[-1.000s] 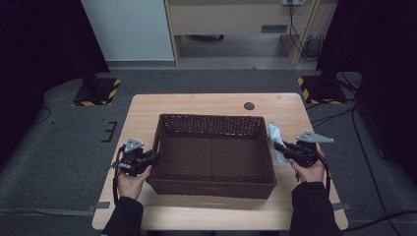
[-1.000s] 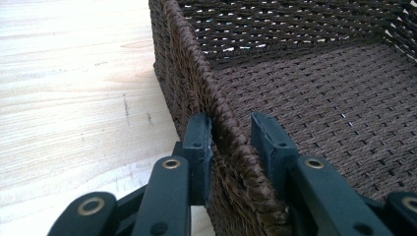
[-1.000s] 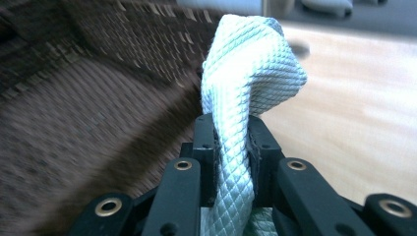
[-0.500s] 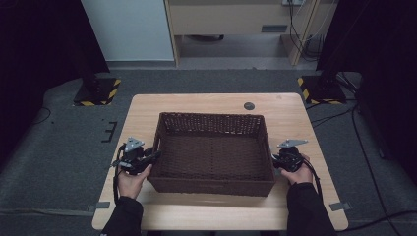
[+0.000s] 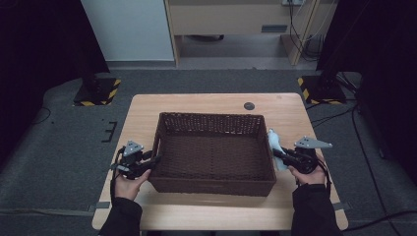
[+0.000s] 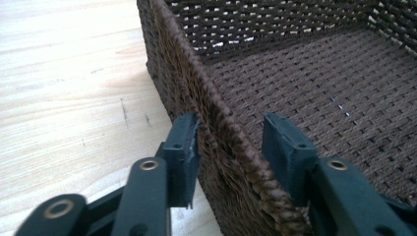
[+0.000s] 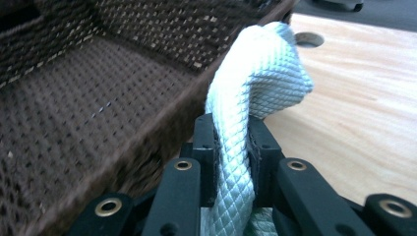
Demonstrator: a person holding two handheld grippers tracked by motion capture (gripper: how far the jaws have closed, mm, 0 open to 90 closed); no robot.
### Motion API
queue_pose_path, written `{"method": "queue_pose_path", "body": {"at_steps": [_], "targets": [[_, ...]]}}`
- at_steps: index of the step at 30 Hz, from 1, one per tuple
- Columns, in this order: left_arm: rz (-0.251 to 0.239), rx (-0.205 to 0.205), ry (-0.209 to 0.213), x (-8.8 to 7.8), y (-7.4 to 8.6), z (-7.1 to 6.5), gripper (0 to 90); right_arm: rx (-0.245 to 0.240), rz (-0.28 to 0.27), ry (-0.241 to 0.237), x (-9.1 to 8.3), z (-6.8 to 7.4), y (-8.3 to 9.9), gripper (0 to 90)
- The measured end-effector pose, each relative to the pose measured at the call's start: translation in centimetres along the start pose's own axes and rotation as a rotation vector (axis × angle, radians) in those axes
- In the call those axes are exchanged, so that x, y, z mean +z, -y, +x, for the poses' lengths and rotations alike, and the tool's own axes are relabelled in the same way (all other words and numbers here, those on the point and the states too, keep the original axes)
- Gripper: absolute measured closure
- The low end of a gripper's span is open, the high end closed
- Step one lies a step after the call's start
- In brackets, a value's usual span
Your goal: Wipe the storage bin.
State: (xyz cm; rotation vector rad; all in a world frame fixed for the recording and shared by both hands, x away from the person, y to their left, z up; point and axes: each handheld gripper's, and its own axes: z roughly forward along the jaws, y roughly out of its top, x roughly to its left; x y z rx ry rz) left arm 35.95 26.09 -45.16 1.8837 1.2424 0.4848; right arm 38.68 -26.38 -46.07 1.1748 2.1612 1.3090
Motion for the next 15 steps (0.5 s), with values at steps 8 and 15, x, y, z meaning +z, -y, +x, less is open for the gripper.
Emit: {"method": "queue_pose_path", "body": {"at_steps": [8, 15], "targets": [[-0.008, -0.034, -0.008, 0.0, 0.1, -0.2, 65.3, -0.003, 0.223, 0.007, 3.4, -0.1, 2.8, 78.1], [-0.005, -0.037, -0.038, 0.2, -0.1, -0.4, 67.4, -0.014, 0.256, 0.031, 4.0, -0.4, 3.0, 78.1]]}}
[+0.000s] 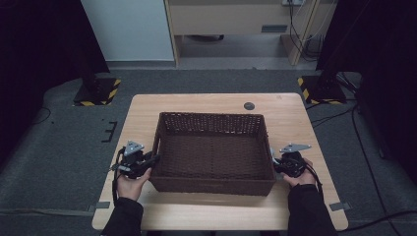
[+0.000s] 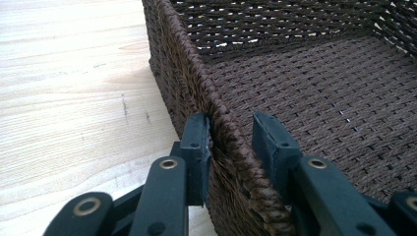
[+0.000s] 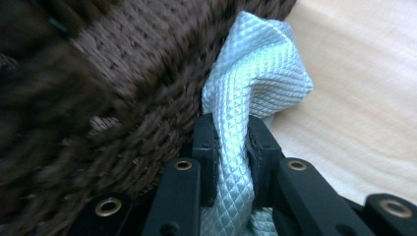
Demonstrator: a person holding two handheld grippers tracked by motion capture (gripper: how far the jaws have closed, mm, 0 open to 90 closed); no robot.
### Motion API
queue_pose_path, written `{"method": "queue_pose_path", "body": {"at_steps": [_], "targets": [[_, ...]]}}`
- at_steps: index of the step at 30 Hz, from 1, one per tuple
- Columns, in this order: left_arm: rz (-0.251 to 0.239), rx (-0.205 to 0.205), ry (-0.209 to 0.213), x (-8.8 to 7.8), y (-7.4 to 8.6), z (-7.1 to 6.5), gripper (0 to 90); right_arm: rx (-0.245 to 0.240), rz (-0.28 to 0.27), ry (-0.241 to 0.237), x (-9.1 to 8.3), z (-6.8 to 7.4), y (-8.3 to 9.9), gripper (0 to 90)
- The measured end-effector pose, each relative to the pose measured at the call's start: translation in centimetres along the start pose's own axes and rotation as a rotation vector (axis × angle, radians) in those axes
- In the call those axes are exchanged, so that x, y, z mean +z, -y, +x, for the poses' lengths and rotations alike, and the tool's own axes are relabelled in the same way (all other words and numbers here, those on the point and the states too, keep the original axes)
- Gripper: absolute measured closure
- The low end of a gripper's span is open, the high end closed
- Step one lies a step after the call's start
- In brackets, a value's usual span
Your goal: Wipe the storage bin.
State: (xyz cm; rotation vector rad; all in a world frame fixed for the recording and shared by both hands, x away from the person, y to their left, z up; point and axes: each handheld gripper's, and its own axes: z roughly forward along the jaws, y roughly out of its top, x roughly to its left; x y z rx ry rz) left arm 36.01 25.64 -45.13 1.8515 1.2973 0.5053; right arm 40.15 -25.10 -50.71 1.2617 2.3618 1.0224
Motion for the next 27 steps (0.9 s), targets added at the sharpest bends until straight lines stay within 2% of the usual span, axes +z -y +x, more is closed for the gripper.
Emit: {"method": "queue_pose_path", "body": {"at_steps": [2, 6, 7, 9, 13, 18, 22, 24, 25, 27], "targets": [[0.000, -0.001, -0.001, 0.2, -0.1, 0.1, 67.4, 0.006, -0.064, 0.004, -1.2, 0.1, -0.6, 78.1], [0.001, -0.003, -0.003, 0.5, -0.4, 0.3, 67.4, -0.001, -0.238, 0.003, -4.2, 0.2, -1.8, 78.2], [-0.002, -0.002, -0.004, 0.6, -0.5, 0.4, 67.4, -0.004, -0.267, -0.002, -4.7, 0.3, -1.9, 78.2], [-0.001, -0.005, -0.005, 0.7, -0.5, 0.5, 67.4, -0.018, -0.291, -0.010, -5.2, 0.5, -2.1, 78.2], [-0.008, -0.010, 0.002, 0.8, -0.6, 0.6, 67.2, -0.017, -0.236, -0.027, -4.2, 0.6, -1.7, 78.2], [-0.019, -0.004, 0.007, 0.8, -0.5, 0.7, 64.8, -0.021, -0.078, -0.015, -1.4, 0.5, -0.5, 78.2], [-0.027, -0.003, -0.009, 0.7, -0.4, 0.9, 55.9, -0.010, -0.014, -0.017, -0.1, 0.5, -0.1, 78.2], [-0.028, 0.001, -0.006, 0.6, -0.3, 0.9, 52.4, -0.012, 0.041, -0.004, 0.6, 0.4, 0.2, 78.2], [-0.028, 0.006, -0.006, 0.6, -0.2, 0.9, 51.7, -0.018, 0.056, 0.003, 0.8, 0.4, 0.3, 78.2], [-0.022, 0.016, 0.003, 0.4, -0.1, 0.9, 50.0, -0.019, 0.047, -0.002, 0.5, 0.3, 0.2, 78.2]]}}
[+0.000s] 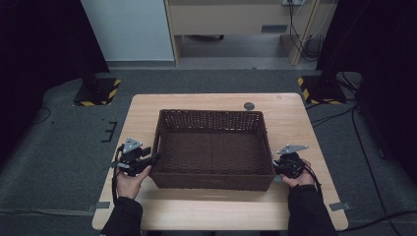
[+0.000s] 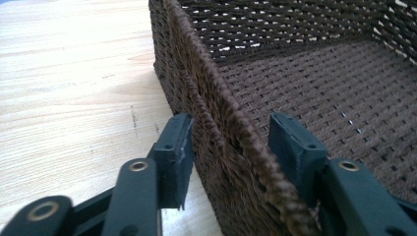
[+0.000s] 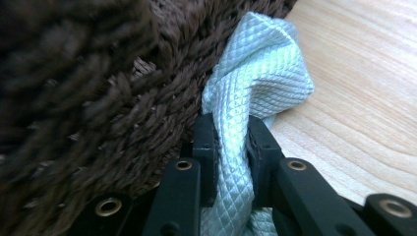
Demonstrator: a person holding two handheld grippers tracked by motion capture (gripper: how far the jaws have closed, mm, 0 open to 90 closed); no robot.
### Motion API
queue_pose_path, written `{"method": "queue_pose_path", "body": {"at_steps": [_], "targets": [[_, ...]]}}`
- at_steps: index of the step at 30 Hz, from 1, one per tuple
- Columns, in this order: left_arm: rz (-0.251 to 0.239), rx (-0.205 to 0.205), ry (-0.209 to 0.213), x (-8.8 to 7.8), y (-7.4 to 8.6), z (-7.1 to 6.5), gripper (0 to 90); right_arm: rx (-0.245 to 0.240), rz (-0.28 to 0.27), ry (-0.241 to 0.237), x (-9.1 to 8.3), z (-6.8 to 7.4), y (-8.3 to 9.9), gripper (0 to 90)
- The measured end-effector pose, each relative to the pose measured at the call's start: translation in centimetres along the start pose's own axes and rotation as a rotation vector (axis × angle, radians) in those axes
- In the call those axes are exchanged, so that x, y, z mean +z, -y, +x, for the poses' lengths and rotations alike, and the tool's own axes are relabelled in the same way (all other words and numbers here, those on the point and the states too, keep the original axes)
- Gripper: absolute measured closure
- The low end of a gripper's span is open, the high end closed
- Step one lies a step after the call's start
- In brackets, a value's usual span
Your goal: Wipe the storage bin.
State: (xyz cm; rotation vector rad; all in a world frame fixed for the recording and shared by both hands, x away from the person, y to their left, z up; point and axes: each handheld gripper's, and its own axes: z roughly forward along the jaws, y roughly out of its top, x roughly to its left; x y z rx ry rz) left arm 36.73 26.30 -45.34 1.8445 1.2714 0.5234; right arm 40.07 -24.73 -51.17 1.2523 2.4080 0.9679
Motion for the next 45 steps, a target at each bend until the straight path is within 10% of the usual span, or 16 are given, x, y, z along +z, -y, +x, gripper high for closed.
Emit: {"method": "queue_pose_path", "body": {"at_steps": [7, 10, 23, 26, 34, 45], "targets": [[0.002, 0.025, 0.017, -0.5, 0.1, -0.3, 49.5, 0.006, -0.276, -0.002, -5.6, 0.2, -1.1, 78.1], [0.005, 0.012, 0.045, -0.6, 0.1, -0.4, 52.3, 0.002, -0.311, -0.023, -6.5, 0.7, -1.0, 78.2], [0.021, -0.006, 0.023, -0.4, 0.3, -0.6, 64.0, 0.014, -0.028, -0.020, -1.5, 1.4, 1.3, 78.2], [0.023, -0.010, 0.012, -0.4, 0.3, -0.7, 64.7, 0.019, -0.052, -0.019, -2.1, 1.1, 1.1, 78.1], [0.019, -0.020, -0.002, 0.1, -0.1, -0.6, 65.0, 0.012, -0.341, -0.029, -7.2, 1.1, -0.5, 78.1], [0.015, -0.022, 0.005, 0.4, -0.3, -0.2, 64.6, -0.004, -0.093, -0.025, -2.6, 1.2, 0.9, 78.2]]}}
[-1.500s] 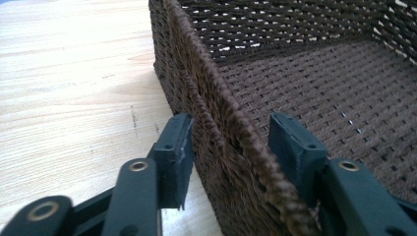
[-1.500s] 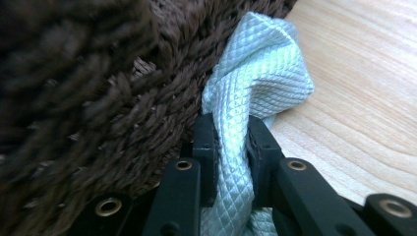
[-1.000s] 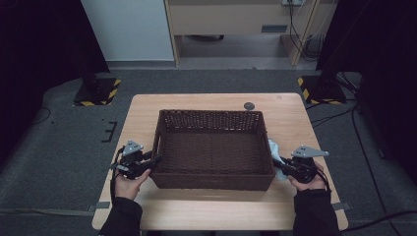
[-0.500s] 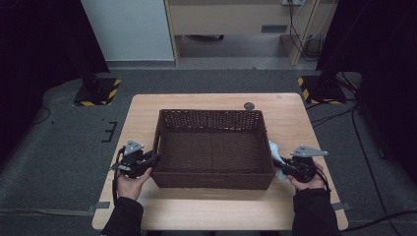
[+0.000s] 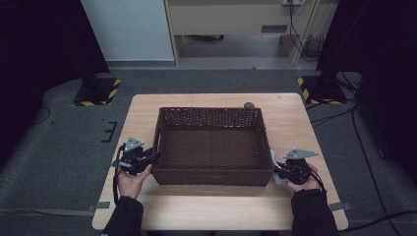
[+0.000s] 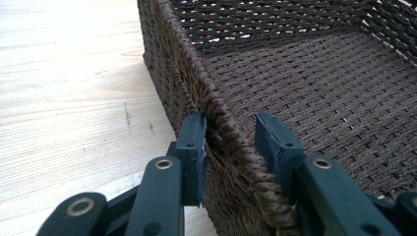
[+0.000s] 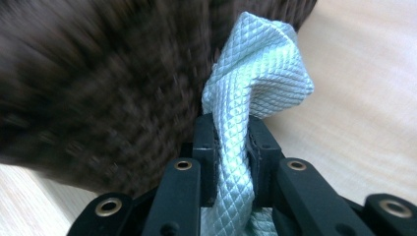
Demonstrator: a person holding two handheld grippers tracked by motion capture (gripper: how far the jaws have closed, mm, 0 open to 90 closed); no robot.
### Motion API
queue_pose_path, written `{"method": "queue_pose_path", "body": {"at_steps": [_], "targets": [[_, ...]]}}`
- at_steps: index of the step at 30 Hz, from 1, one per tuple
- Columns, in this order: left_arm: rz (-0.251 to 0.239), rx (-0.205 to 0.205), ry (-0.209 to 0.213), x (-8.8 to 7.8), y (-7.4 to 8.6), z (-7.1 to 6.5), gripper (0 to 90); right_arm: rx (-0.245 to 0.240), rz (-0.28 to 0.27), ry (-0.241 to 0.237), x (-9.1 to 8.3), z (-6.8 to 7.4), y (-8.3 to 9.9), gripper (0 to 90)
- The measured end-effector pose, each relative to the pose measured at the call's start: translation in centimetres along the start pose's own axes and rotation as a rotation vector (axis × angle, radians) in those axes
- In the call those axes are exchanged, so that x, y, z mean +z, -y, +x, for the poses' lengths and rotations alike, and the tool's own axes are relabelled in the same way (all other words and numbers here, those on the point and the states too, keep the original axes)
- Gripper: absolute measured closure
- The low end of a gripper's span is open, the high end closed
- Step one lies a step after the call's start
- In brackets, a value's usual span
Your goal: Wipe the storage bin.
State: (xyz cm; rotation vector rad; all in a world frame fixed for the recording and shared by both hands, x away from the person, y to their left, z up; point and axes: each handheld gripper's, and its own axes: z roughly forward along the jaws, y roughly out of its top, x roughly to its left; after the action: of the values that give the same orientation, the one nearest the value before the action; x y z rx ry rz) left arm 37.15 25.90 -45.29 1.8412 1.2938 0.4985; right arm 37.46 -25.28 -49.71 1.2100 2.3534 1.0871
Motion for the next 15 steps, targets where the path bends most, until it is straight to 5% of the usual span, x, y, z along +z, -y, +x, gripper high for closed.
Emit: {"method": "queue_pose_path", "body": {"at_steps": [4, 6, 12, 15], "targets": [[0.001, 0.000, 0.007, 0.0, 0.0, 0.1, 64.2, 0.000, 0.094, 0.001, 1.6, -0.2, 0.8, 78.2], [0.002, 0.001, 0.007, 0.0, 0.0, 0.1, 64.2, 0.003, 0.092, 0.005, 1.4, -0.2, 0.7, 78.1], [0.002, -0.003, 0.008, 0.0, 0.0, 0.1, 64.0, 0.012, -0.164, 0.001, -3.3, 0.2, -1.0, 78.2], [0.003, -0.004, 0.009, 0.0, 0.0, 0.1, 63.9, -0.005, -0.222, -0.007, -4.7, 0.4, -1.2, 78.1]]}}
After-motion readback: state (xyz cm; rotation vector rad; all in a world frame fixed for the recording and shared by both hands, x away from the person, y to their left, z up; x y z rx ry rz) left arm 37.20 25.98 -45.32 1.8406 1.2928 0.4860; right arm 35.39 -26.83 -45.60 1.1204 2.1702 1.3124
